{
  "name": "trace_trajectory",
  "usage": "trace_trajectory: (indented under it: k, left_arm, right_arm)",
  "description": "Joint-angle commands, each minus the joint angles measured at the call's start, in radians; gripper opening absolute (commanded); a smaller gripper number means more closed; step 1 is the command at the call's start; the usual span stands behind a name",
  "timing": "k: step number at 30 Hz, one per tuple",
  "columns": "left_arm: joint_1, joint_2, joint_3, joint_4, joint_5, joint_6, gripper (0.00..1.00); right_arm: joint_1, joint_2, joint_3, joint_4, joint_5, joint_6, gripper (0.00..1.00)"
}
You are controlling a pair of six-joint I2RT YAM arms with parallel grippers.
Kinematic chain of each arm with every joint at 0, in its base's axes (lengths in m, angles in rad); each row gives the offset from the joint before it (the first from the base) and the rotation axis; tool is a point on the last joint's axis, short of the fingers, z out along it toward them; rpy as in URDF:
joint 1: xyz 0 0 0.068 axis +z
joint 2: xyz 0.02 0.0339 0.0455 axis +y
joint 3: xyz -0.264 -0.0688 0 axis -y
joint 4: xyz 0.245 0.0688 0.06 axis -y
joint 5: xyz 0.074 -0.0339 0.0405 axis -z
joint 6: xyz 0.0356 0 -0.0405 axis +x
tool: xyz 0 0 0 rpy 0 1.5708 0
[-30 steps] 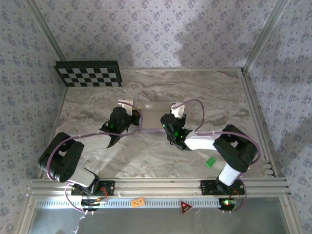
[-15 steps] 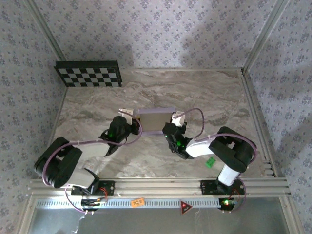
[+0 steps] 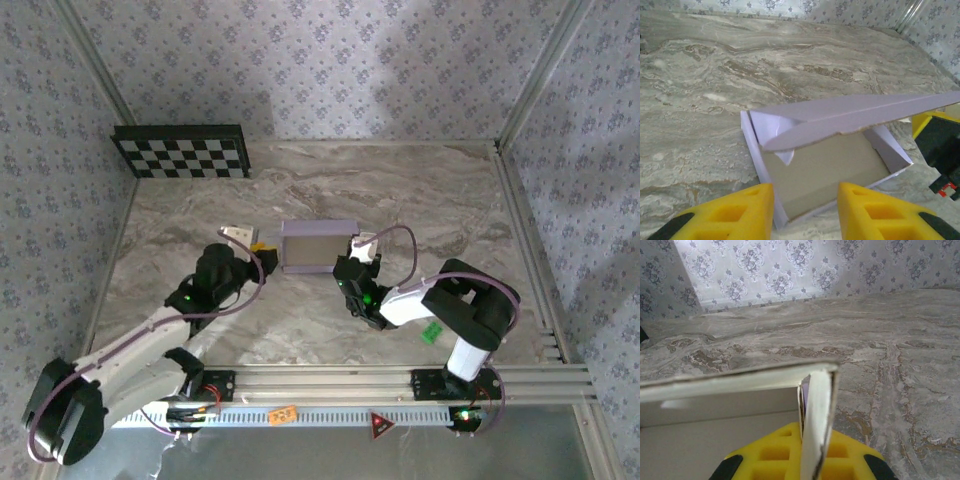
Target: Fold the paper box
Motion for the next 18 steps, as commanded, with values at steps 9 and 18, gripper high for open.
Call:
trace_trajectory:
  k: [9,18]
  left_arm:
    - [0.028,0.135,0.405,-0.309,0.171,0.088,0.39]
    - [0.051,0.406,0.593,-0.391,0.324,0.090,0.38]
  right_arm:
    - [0.005,0.011,-0.001,-0.085,-0.052,-0.031,0.17]
    - [0.009,-0.109,-0.005,-0.280,-0.100,0.041,0.36]
